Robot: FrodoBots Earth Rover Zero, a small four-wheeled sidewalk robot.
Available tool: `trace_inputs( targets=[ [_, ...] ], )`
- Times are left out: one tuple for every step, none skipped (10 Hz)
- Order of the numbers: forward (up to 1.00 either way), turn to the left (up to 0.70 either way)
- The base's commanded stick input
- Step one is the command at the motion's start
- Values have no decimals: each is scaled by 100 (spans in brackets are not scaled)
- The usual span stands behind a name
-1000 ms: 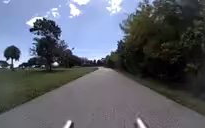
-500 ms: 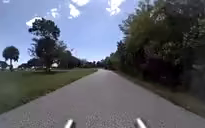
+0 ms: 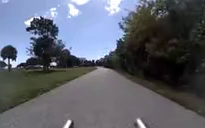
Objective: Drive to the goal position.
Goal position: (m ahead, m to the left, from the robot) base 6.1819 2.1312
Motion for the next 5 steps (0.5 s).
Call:
trace_inputs(
  targets=[
    [50, -14],
    [50, 0],
    [50, 0],
    [50, 0],
    [50, 0]
  ],
)
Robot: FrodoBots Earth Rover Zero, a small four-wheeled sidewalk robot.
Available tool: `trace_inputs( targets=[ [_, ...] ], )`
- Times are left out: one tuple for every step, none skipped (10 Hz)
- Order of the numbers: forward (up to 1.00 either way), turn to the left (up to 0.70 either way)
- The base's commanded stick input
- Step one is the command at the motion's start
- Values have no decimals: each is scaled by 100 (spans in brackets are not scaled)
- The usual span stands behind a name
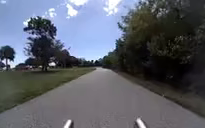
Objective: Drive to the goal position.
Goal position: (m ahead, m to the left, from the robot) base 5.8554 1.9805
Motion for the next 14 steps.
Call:
trace_inputs(
  targets=[
    [50, 0],
    [50, 0],
    [50, 0],
    [50, 0],
    [50, 0],
    [50, 0],
    [50, 0],
    [50, 0],
    [50, 0],
    [50, 0],
    [50, 0],
    [50, 0],
    [50, 0],
    [50, 0]
  ],
)
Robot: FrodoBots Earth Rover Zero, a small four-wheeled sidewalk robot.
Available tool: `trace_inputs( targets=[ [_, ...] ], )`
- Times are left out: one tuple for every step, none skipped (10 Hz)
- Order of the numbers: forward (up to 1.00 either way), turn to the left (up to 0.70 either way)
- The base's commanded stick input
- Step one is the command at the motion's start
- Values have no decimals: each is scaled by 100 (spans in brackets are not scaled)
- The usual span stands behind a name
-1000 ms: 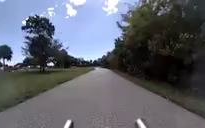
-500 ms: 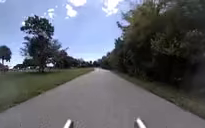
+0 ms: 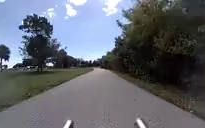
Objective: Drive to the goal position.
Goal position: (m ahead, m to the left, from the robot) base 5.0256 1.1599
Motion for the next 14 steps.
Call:
trace_inputs(
  targets=[
    [50, 0],
    [50, 0],
    [50, 0],
    [50, 0],
    [50, 0],
    [50, 0],
    [50, 0],
    [50, 0],
    [50, 0],
    [50, 0],
    [50, 0],
    [50, 0],
    [50, 0],
    [50, 0]
  ],
)
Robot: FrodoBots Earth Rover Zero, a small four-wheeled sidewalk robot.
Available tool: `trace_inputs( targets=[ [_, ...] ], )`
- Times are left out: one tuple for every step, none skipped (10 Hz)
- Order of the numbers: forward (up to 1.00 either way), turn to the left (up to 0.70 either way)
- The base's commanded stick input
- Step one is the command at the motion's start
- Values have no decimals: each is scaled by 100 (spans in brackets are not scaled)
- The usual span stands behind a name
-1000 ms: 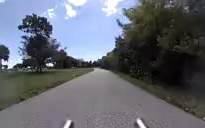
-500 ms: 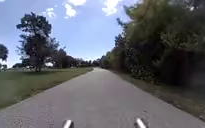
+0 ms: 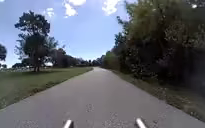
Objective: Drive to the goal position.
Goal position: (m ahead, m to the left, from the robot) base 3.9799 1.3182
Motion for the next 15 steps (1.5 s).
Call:
trace_inputs(
  targets=[
    [50, 0],
    [50, 0],
    [50, 0],
    [50, 0],
    [50, 0],
    [50, 0],
    [50, 0],
    [50, 0],
    [50, 0],
    [50, 0],
    [50, 0],
    [50, 0],
    [50, 0],
    [50, 0],
    [50, 0]
  ],
)
